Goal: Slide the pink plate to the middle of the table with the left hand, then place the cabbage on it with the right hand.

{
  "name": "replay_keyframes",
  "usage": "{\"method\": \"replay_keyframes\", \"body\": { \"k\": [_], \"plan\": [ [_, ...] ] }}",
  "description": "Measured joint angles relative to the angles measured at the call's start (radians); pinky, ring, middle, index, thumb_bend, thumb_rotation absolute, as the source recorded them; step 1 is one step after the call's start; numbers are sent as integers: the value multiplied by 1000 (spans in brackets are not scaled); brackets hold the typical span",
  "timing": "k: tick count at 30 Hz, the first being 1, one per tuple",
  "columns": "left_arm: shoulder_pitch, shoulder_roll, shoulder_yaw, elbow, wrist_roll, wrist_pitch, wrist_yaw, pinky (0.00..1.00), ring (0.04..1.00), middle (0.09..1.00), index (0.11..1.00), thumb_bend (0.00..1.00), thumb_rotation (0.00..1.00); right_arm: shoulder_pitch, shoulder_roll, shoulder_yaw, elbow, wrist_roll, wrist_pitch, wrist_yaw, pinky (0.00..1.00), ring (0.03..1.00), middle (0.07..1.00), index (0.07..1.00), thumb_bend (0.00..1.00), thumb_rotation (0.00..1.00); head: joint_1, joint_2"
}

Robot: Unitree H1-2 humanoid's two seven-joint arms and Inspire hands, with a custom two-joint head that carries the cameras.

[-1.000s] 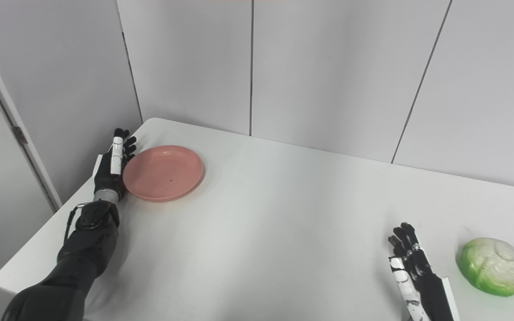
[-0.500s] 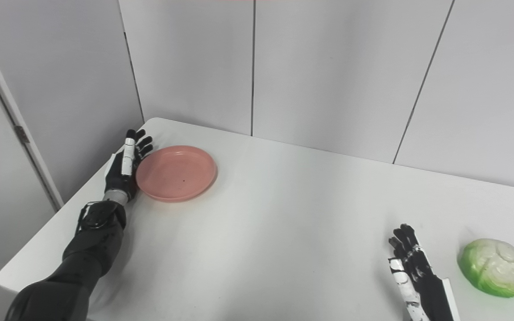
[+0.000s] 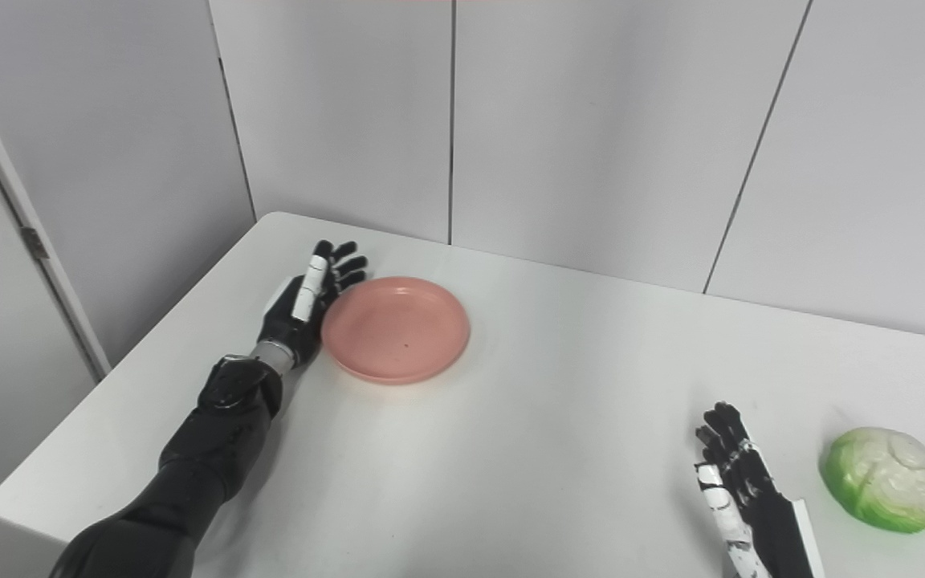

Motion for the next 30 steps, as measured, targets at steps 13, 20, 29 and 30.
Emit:
{"method": "replay_keyframes", "body": {
  "k": [13, 20, 29, 30],
  "plan": [
    [66, -70, -78, -201, 20, 143, -61, 888, 911, 889, 876, 952, 981, -1, 17, 8, -4, -37, 0, -27, 994, 926, 941, 943, 735, 743, -106, 18],
    [120, -93, -125, -338, 18, 230, -105, 925, 934, 917, 909, 898, 997, 0, 40, 21, -7, -67, 2, -41, 1000, 933, 947, 959, 711, 752, -185, 23],
    [172, -117, -132, -410, -39, 285, -189, 959, 944, 934, 929, 891, 1000, 0, 77, 48, -9, -127, 9, -75, 981, 924, 945, 966, 666, 766, -325, 35],
    [179, -118, -132, -419, -46, 290, -199, 958, 943, 934, 929, 889, 1000, 0, 82, 51, -9, -133, 11, -76, 980, 924, 944, 966, 664, 766, -325, 35]
  ]
}}
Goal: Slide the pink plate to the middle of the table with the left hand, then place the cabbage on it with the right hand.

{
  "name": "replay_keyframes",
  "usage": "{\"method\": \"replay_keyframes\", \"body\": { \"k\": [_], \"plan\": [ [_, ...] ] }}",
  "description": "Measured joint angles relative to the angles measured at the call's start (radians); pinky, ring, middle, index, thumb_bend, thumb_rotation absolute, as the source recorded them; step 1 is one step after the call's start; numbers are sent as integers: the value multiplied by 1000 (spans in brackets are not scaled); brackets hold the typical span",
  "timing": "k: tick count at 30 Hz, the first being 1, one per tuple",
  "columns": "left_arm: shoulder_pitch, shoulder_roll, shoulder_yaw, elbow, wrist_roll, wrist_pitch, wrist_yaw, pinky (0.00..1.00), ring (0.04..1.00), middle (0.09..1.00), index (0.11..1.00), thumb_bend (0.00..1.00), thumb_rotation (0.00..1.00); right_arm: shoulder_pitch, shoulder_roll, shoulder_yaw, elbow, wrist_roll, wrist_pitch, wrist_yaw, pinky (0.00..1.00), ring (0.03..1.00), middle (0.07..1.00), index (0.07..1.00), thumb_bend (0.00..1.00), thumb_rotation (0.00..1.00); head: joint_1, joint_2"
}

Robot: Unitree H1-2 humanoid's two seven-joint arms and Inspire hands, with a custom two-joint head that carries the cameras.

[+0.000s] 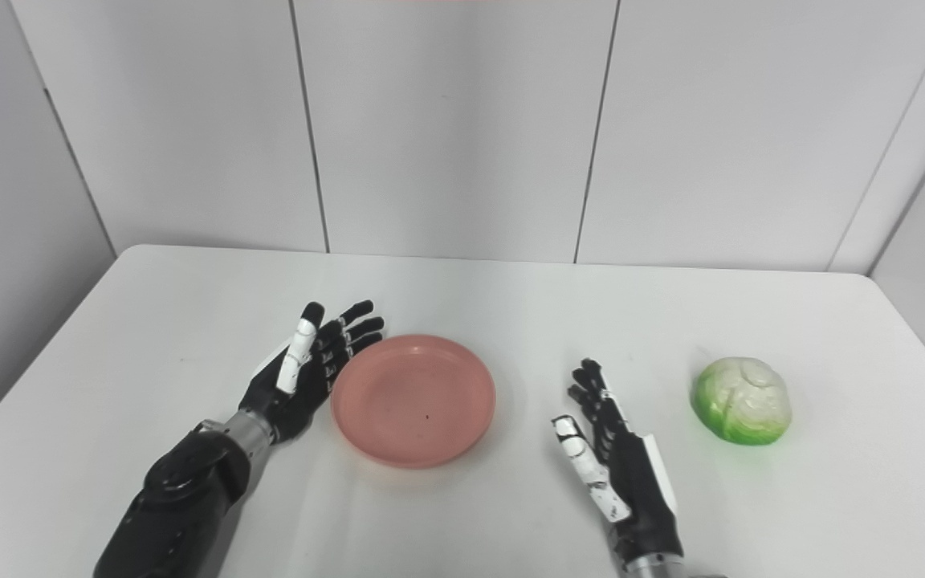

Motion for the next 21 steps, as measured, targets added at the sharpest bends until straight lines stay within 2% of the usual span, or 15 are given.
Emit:
{"method": "replay_keyframes", "body": {
  "k": [4, 10, 21],
  "plan": [
    [32, -4, -7, -56, -10, 31, -9, 941, 935, 933, 924, 870, 998, -1, 20, 12, 1, -2, 4, -1, 970, 933, 962, 978, 620, 755, -67, 5],
    [88, -9, -43, -159, -27, 104, -38, 946, 943, 939, 927, 891, 999, -1, 42, 30, 6, -46, 5, -28, 958, 934, 968, 982, 599, 766, -106, 14],
    [165, -14, -61, -253, -31, 111, -55, 935, 933, 922, 909, 893, 1000, -9, 57, 46, 16, -101, 12, -56, 952, 938, 968, 983, 606, 788, -143, 23]
  ]
}}
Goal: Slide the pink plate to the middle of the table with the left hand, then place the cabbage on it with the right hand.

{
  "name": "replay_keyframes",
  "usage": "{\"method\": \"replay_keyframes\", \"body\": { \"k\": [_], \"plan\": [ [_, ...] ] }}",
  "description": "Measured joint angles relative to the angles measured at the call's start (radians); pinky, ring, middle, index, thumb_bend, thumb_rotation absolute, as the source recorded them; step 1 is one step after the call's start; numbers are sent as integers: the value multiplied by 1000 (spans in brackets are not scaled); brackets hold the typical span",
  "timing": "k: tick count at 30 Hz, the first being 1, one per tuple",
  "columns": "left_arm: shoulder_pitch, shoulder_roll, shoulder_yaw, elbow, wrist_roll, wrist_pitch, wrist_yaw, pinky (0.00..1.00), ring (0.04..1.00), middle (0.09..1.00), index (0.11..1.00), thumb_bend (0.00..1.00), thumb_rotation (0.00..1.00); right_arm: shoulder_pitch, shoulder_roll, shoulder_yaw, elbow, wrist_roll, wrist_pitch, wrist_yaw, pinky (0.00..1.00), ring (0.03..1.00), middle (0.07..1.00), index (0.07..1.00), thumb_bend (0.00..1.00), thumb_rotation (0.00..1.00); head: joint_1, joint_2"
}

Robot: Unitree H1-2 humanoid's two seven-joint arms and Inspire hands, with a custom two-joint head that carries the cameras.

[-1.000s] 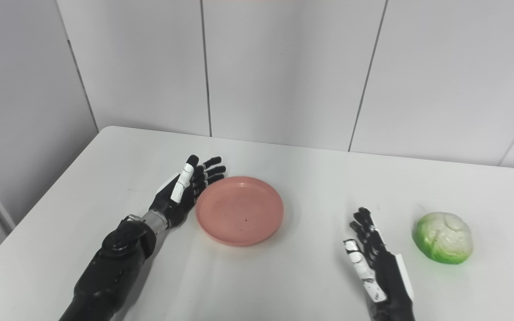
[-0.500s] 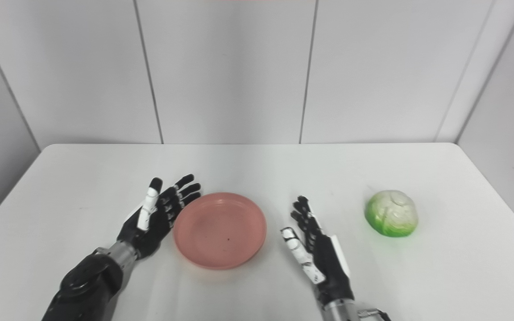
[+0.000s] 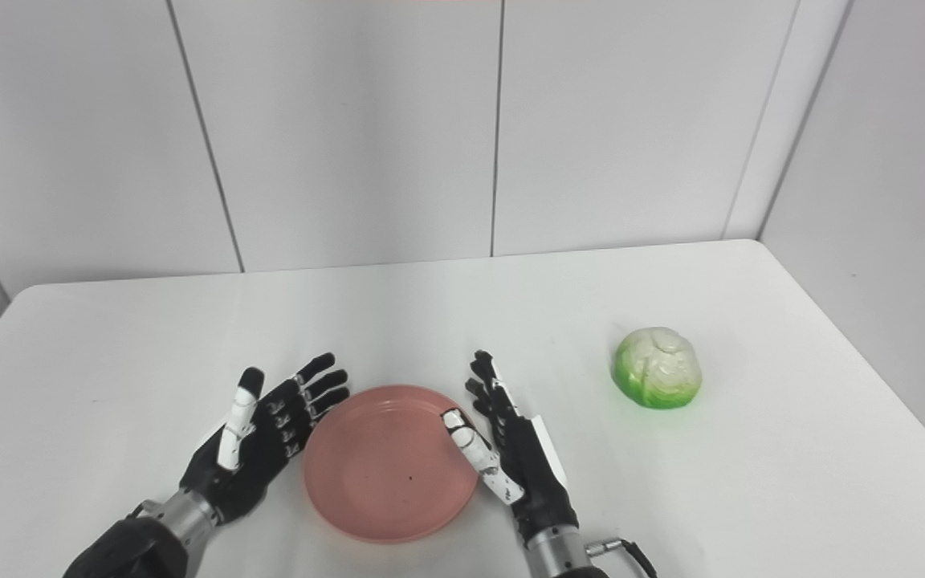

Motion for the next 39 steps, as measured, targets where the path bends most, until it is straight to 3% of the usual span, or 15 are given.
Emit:
{"method": "replay_keyframes", "body": {
  "k": [7, 19, 24, 28, 32, 39],
  "plan": [
    [37, -11, -9, -49, 7, -1, 20, 948, 938, 936, 924, 888, 993, -12, 4, 2, 14, -2, 1, -9, 940, 932, 969, 981, 603, 784, 6, 14],
    [157, -127, 7, -152, 94, -103, 182, 1000, 1000, 998, 998, 838, 979, -12, 3, -3, 9, 10, 27, -11, 956, 942, 972, 982, 636, 784, 52, 38],
    [169, -158, 6, -158, 160, -152, 250, 1000, 1000, 1000, 1000, 832, 985, -7, -12, -7, -10, 33, 39, -4, 973, 941, 970, 983, 640, 806, 69, 41],
    [189, -181, -11, -177, 199, -173, 287, 1000, 1000, 1000, 1000, 771, 993, -7, -22, -10, -10, 39, 39, -4, 995, 954, 982, 995, 630, 821, 86, 44],
    [196, -213, -22, -176, 231, -216, 322, 1000, 1000, 1000, 1000, 704, 998, -10, -31, -28, -15, 40, 49, -8, 975, 944, 956, 953, 653, 799, 118, 46],
    [197, -245, -30, -169, 286, -257, 384, 1000, 1000, 1000, 1000, 643, 992, -60, -77, -87, -16, 76, 54, -10, 990, 961, 956, 976, 673, 790, 153, 54]
  ]
}}
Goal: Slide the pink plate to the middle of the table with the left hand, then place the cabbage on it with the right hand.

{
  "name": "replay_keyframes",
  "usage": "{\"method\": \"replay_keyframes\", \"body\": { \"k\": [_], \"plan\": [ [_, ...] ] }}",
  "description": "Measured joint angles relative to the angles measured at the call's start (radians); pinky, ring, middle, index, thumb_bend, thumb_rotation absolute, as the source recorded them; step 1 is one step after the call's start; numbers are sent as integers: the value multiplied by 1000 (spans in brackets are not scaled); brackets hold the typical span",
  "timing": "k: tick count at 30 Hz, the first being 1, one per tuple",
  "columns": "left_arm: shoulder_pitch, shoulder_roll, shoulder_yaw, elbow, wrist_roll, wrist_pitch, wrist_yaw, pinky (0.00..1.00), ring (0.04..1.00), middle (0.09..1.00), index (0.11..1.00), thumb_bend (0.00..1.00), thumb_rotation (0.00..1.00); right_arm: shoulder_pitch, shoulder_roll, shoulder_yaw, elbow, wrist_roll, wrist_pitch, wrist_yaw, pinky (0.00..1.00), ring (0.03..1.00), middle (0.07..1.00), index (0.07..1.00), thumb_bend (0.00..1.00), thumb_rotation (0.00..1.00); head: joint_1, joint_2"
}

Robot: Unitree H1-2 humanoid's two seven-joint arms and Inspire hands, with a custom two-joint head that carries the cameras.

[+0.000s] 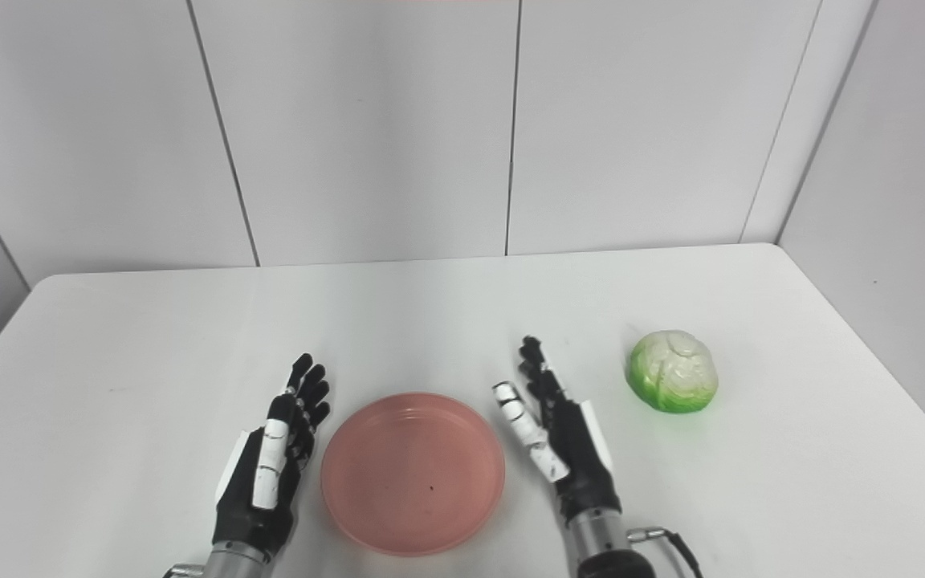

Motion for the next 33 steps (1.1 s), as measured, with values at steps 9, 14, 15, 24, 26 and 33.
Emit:
{"method": "replay_keyframes", "body": {
  "k": [9, 14, 15, 24, 26, 33],
  "plan": [
    [-3, -31, -1, 11, 29, 0, 56, 1000, 1000, 1000, 1000, 632, 1000, -62, -123, -18, -70, -116, 4, -3, 867, 897, 928, 950, 620, 746, 34, 12],
    [-5, -41, -1, 13, 34, 15, 91, 1000, 1000, 1000, 1000, 628, 1000, -105, -243, -18, -140, -153, 43, 64, 831, 887, 911, 922, 646, 632, 54, 15],
    [-5, -45, -2, 14, 39, 21, 97, 1000, 1000, 1000, 1000, 628, 1000, -118, -261, -23, -147, -153, 50, 73, 833, 893, 912, 919, 674, 618, 51, 15],
    [-8, -54, -2, 18, 45, 25, 102, 1000, 1000, 1000, 1000, 598, 1000, -148, -331, -33, -212, -260, 200, 110, 854, 904, 911, 909, 765, 539, -6, 23],
    [-9, -49, 2, 18, 35, 25, 101, 1000, 1000, 1000, 1000, 600, 1000, -167, -350, -35, -216, -306, 232, 112, 852, 901, 908, 906, 759, 517, -28, 25],
    [-9, -14, 4, 8, 23, 41, 80, 1000, 1000, 1000, 1000, 666, 1000, -188, -363, -35, -217, -421, 267, 108, 768, 882, 907, 887, 843, 522, -118, 6]
  ]
}}
